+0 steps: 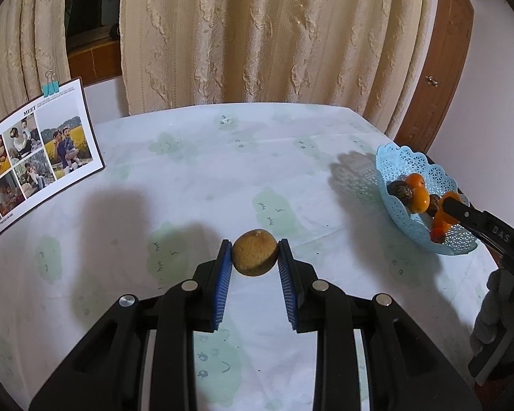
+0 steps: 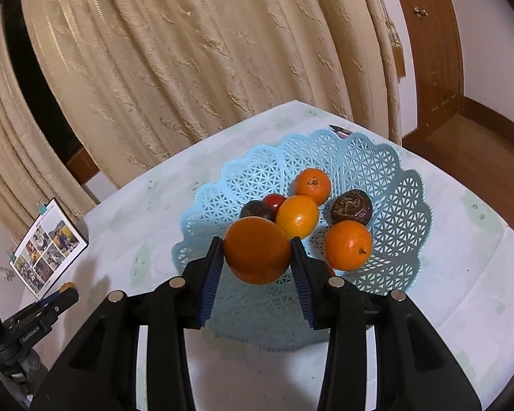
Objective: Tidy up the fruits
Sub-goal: 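Lower the orange into the basket and open the right tool while the left tool carries the kiwi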
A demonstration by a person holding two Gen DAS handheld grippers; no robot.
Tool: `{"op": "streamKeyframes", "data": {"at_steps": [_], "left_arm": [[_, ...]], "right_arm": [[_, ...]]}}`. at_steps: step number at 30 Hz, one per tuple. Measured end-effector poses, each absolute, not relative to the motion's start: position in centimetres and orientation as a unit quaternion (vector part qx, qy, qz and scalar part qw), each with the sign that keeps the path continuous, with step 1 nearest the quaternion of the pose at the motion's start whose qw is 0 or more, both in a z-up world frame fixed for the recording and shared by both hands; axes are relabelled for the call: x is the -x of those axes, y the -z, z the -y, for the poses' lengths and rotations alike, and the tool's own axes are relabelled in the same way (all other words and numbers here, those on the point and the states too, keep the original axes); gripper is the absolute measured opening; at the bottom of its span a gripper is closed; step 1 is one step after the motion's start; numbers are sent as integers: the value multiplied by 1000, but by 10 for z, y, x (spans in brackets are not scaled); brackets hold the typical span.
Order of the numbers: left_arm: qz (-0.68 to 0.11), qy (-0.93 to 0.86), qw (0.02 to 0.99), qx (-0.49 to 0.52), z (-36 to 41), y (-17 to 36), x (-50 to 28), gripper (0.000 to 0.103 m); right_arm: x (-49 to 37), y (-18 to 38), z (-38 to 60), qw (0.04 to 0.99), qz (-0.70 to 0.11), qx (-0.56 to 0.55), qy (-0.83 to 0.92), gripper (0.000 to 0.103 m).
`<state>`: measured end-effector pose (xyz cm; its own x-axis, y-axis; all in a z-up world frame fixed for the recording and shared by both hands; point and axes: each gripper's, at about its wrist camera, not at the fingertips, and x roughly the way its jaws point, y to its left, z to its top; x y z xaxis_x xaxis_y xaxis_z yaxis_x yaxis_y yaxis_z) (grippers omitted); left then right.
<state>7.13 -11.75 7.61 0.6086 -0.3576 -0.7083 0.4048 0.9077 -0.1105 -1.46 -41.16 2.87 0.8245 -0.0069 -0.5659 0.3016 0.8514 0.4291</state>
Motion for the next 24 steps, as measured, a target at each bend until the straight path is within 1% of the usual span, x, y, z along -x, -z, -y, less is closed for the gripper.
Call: {"op": "streamKeyframes", "data": {"at_steps": [6,9,13,21,22,24], "left_arm": [[-385,215,897,-36,123,-76,-67,28],[-383,217,897,-43,128,-76,-64,28],[-380,221,897,-50,137,-77,-59,28],[-366,250,894,-71,179,-91,-46,28],[-363,256,893,-76,187,-93,-44,28],[-359,266,891,-82,201,-96,-40,28]], "right_arm": [[21,-24,421,917,-272,-277,92,42],[29,-24,425,920,-260,-267,118,42],[44,-27,429,928,-230,-232,178,42],[67,-29,437,928,-181,-230,230,42],[71,-29,440,927,-178,-237,231,43],[75,-31,443,925,-167,-247,237,51]]}}
